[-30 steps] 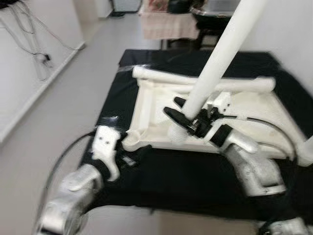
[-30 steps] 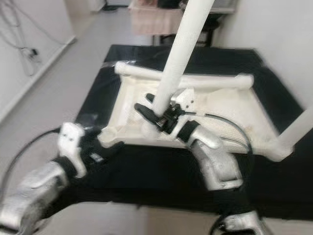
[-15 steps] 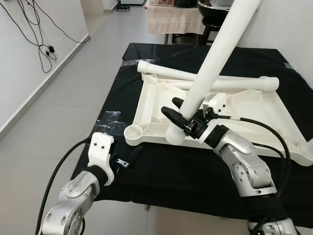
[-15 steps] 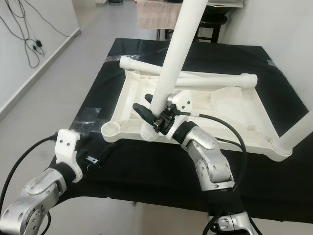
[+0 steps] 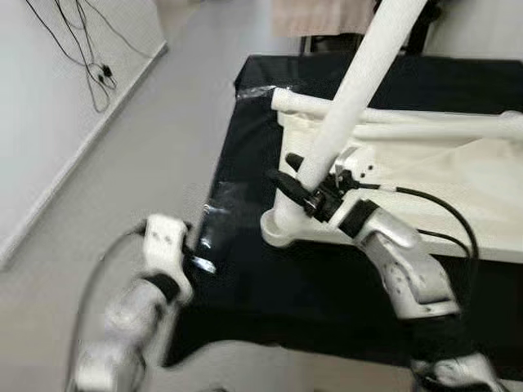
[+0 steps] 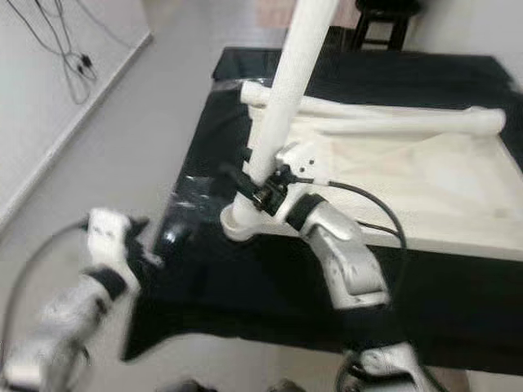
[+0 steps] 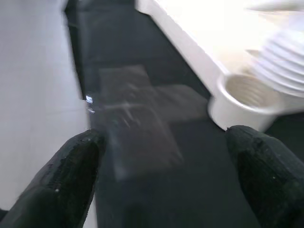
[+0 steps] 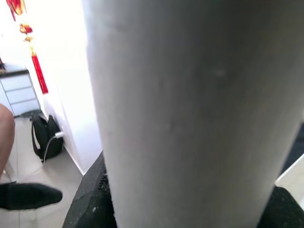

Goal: Building children table

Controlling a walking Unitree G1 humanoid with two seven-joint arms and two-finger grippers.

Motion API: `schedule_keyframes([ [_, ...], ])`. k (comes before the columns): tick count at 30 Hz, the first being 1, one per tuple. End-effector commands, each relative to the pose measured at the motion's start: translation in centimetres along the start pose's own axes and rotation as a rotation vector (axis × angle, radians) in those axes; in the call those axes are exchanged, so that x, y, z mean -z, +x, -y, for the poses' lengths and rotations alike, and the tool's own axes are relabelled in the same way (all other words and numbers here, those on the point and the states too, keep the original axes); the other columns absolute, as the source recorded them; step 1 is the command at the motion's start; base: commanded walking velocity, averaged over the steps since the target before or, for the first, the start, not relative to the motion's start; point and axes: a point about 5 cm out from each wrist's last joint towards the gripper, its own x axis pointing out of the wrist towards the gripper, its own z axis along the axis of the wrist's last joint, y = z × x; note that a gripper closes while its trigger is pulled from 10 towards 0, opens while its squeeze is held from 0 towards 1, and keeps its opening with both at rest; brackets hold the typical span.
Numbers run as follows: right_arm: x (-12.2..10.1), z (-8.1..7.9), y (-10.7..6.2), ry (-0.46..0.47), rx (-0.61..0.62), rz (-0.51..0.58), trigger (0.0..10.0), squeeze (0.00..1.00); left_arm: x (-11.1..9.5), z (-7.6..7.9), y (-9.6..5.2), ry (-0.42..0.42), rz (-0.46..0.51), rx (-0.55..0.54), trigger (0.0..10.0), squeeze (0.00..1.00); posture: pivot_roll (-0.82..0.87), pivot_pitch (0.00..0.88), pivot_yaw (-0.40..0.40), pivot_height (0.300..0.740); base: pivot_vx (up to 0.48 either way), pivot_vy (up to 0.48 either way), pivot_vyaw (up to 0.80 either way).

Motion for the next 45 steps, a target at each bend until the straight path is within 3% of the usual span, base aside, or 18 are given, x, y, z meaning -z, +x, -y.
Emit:
schedule_keyframes([
  [1, -0.3, -0.4, 0.6, -0.023, -0.029, 0.021, 10.0, 0.0, 0.4, 0.0, -0.4, 0.043, -0.023, 0.028, 10.0, 0.0, 0.06, 0.129, -0.025, 0.74, 0.0, 0.0, 0.0],
  [14, -0.6, 0.8, 1.8, -0.071, -0.062, 0.015, 10.0, 0.0, 0.4, 1.4, -0.5, 0.106, -0.024, 0.141, 10.0, 0.0, 0.08, 0.169, -0.036, 0.74, 0.0, 0.0, 0.0],
  [18, -1.3, 1.7, 2.1, -0.038, -0.231, 0.007, 10.0, 0.0, 0.3, 2.6, -1.1, 0.104, -0.024, 0.253, 10.0, 0.0, 0.09, 0.205, -0.037, 0.74, 0.0, 0.0, 0.0],
  [20, -1.3, 1.8, 2.1, -0.031, -0.255, 0.004, 10.0, 0.0, 0.3, 2.8, -1.2, 0.104, -0.024, 0.266, 10.0, 0.0, 0.09, 0.205, -0.037, 0.74, 0.0, 0.0, 0.0],
  [21, -1.4, 1.8, 1.9, -0.013, -0.3, -0.002, 10.0, 0.0, 0.2, 3.1, -1.5, 0.09, -0.018, 0.292, 0.0, 0.0, 0.1, 0.229, -0.035, 0.74, 0.0, 0.0, 0.0],
  [29, -2.5, 2.1, 1.6, 0.005, -0.508, -0.03, 10.0, 0.0, 0.0, 4.0, -3.4, 0.102, -0.021, 0.345, 0.0, 0.0, 0.13, 0.301, -0.036, 0.74, 0.0, 0.0, 0.0],
  [34, -3.4, 2.4, 2.2, -0.001, -0.608, 0.0, 10.0, 0.0, -0.2, 3.7, -4.9, 0.144, -0.021, 0.296, 0.0, 0.0, 0.17, 0.337, -0.025, 0.74, 0.0, 0.0, 0.0],
  [45, -4.3, 3.2, 1.8, -0.022, -0.661, 0.015, 10.0, 0.0, -0.4, 3.5, -6.0, 0.166, -0.04, 0.301, 0.0, 0.0, 0.19, 0.363, -0.002, 0.74, 0.0, 0.0, 0.0],
])
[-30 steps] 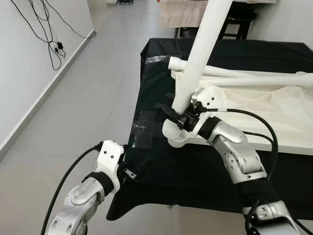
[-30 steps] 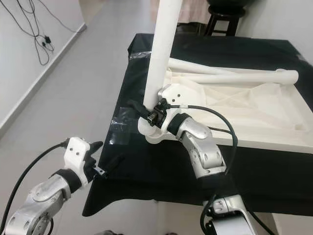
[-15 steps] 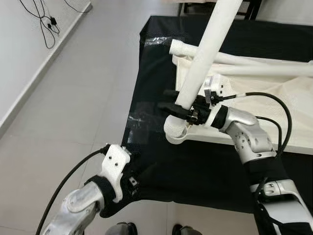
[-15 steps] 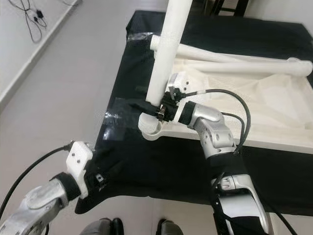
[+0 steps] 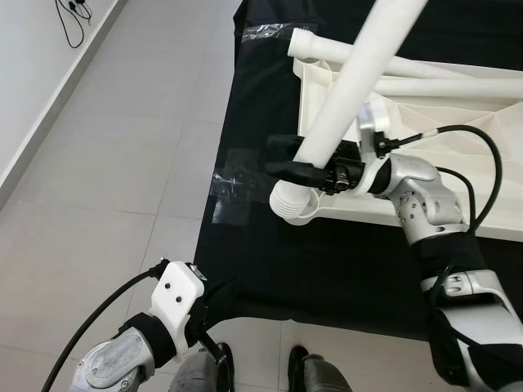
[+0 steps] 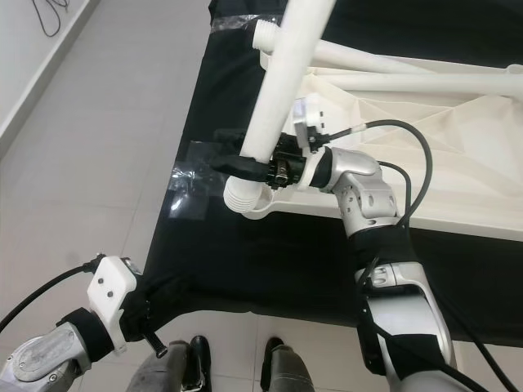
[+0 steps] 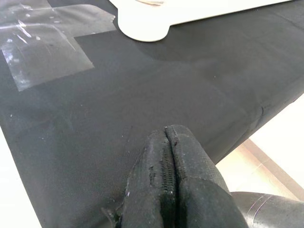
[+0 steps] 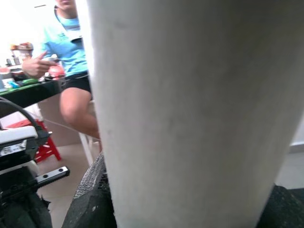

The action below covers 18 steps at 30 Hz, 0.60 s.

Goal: Building children table

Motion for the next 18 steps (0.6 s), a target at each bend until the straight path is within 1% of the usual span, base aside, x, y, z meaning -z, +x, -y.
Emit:
schedule_keyframes([
  [1, 0.9, -0.1, -0.5, 0.027, 0.008, -0.033, 10.0, 0.0, 0.2, 0.2, -0.4, 0.01, -0.027, 0.013, 0.0, 0.0, 0.19, 0.363, -0.002, 0.74, 0.0, 0.0, 0.0],
  [3, 0.5, 0.3, -1.0, 0.011, -0.002, -0.049, 10.0, 0.0, 0.1, 0.3, -0.7, 0.013, -0.033, 0.016, 0.0, 0.0, 0.2, 0.368, 0.003, 0.74, 0.0, 0.0, 0.0],
  [6, 0.3, 0.5, -1.2, 0.005, -0.005, -0.056, 10.0, 0.0, 0.1, 0.4, -0.9, 0.014, -0.037, 0.017, 0.0, 0.0, 0.2, 0.368, 0.003, 0.74, 0.0, 0.0, 0.0],
  [9, 0.1, 0.8, -1.9, -0.008, -0.007, -0.086, 10.0, 0.0, 0.0, 0.6, -1.1, 0.024, -0.043, 0.012, 0.0, 0.0, 0.2, 0.365, 0.003, 0.74, 0.0, 0.0, 0.0],
  [12, 0.1, 0.8, -1.9, -0.008, -0.007, -0.086, 10.0, 0.0, 0.0, 0.6, -1.1, 0.024, -0.043, 0.012, 0.0, 0.0, 0.2, 0.365, 0.003, 0.74, 0.0, 0.0, 0.0],
  [13, 0.1, 0.8, -2.3, -0.008, -0.014, -0.099, 10.0, 0.0, 0.0, 0.7, -1.1, 0.028, -0.045, 0.012, 5.6, 0.0, 0.2, 0.364, 0.003, 0.74, 0.0, 0.0, 0.0],
  [14, 0.0, 0.8, -2.6, -0.004, -0.037, -0.115, 10.0, 0.0, 0.0, 0.8, -1.2, 0.03, -0.045, 0.014, 10.0, 0.0, 0.19, 0.359, 0.004, 0.74, 0.0, 0.0, 0.0],
  [16, 0.0, 0.8, -2.6, -0.004, -0.037, -0.115, 10.0, 0.0, 0.0, 0.8, -1.2, 0.03, -0.045, 0.014, 10.0, 0.0, 0.19, 0.359, 0.004, 0.74, 0.0, 0.0, 0.0],
  [18, 0.4, 0.4, -2.8, 0.0, -0.086, -0.155, 10.0, 0.0, 0.0, 1.0, -1.2, 0.03, -0.044, 0.021, 10.0, 0.0, 0.19, 0.355, 0.004, 0.74, 0.0, 0.0, 0.0],
])
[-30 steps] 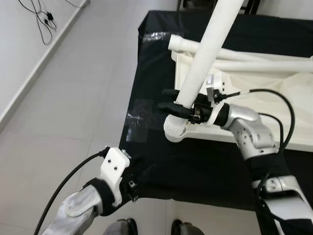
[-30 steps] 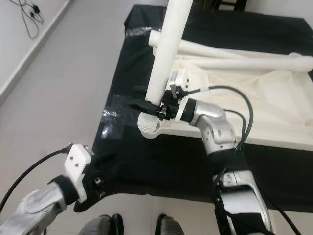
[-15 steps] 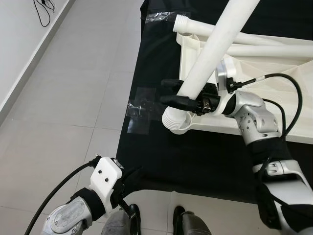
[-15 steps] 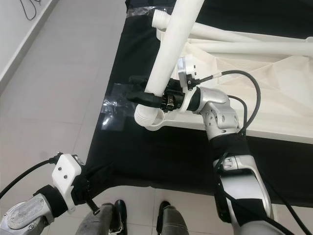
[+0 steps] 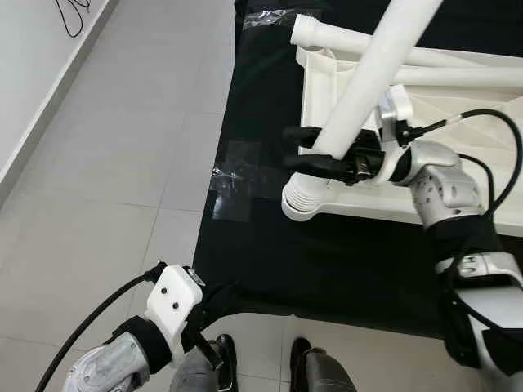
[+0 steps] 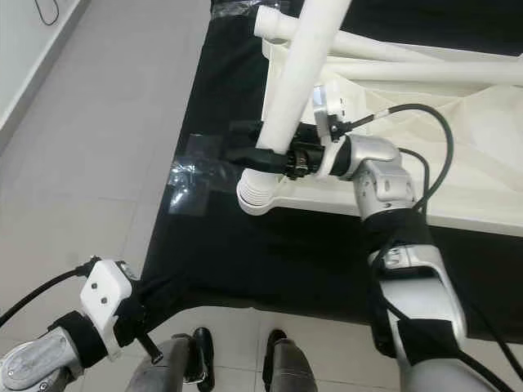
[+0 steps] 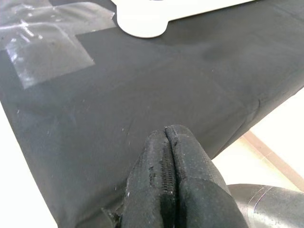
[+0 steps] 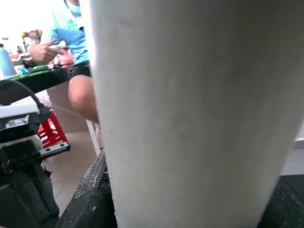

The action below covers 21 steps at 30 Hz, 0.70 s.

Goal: Building children table

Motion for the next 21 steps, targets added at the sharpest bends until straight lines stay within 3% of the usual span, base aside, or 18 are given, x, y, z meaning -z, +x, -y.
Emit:
schedule_keyframes([
  [1, 1.7, -0.6, -0.6, 0.044, -0.028, -0.087, 10.0, 0.0, 0.4, 0.5, -0.3, -0.001, -0.034, 0.02, 10.0, 0.0, 0.19, 0.355, 0.004, 0.74, 0.0, 0.0, 0.0],
  [6, 2.1, -0.8, -0.2, 0.031, -0.048, -0.117, 10.0, 0.0, 0.4, 0.6, -0.2, -0.001, -0.033, 0.024, 10.0, 0.0, 0.19, 0.355, 0.003, 0.74, 0.0, 0.0, 0.0],
  [11, 3.2, -1.9, 1.8, -0.079, -0.153, -0.223, 10.0, 0.0, 0.3, 0.5, -0.1, -0.001, -0.029, 0.024, 10.0, 0.0, 0.19, 0.358, -0.003, 0.74, 0.0, 0.0, 0.0],
  [21, 3.5, -2.9, 3.1, -0.207, -0.26, -0.346, 10.0, 0.0, 0.3, 0.4, 0.2, -0.001, -0.023, 0.021, 10.0, 0.0, 0.18, 0.357, -0.013, 0.74, 0.0, 0.0, 0.0],
])
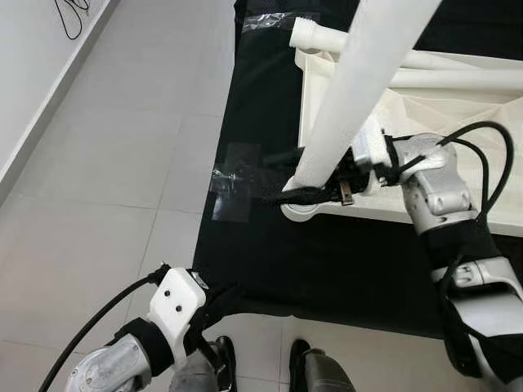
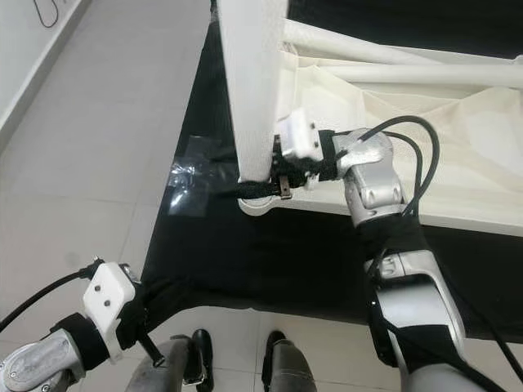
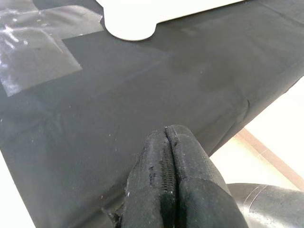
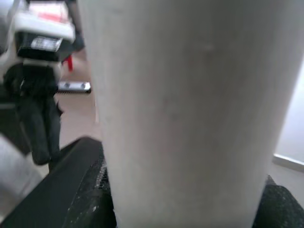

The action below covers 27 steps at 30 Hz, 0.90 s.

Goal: Building children table

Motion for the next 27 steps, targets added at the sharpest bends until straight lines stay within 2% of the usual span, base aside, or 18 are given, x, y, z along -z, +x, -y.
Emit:
schedule_keyframes([
  [1, 2.8, -1.8, 1.0, 0.117, -0.093, -0.102, 10.0, 0.0, 0.6, 0.3, -0.1, -0.015, -0.032, 0.006, 10.0, 0.0, 0.18, 0.357, -0.014, 0.74, 0.0, 0.0, 0.0],
  [8, 2.3, -1.1, 1.1, 0.137, -0.062, -0.049, 10.0, 0.0, 0.6, 0.2, 0.1, -0.016, -0.027, 0.003, 10.0, 0.0, 0.17, 0.355, -0.021, 0.74, 0.0, 0.0, 0.0],
  [10, 2.1, -0.5, 1.2, 0.183, 0.006, 0.015, 10.0, 0.0, 0.6, 0.2, 0.1, -0.016, -0.026, 0.0, 10.0, 0.0, 0.17, 0.355, -0.024, 0.74, 0.0, 0.0, 0.0],
  [13, 2.2, 0.1, 1.1, 0.23, 0.079, 0.038, 10.0, 0.0, 0.6, 0.2, 0.2, -0.016, -0.024, -0.002, 10.0, 0.0, 0.17, 0.356, -0.025, 0.74, 0.0, 0.0, 0.0],
  [18, 2.9, 0.5, 1.1, 0.295, 0.169, 0.02, 10.0, 0.0, 0.6, 0.2, 0.2, -0.018, -0.023, -0.001, 10.0, 0.0, 0.16, 0.357, -0.026, 0.74, 0.0, 0.0, 0.0],
  [27, 3.9, 0.0, 1.4, 0.348, 0.203, -0.024, 10.0, 0.0, 0.6, 0.2, 0.3, -0.021, -0.022, -0.003, 10.0, 0.0, 0.17, 0.358, -0.027, 0.74, 0.0, 0.0, 0.0],
])
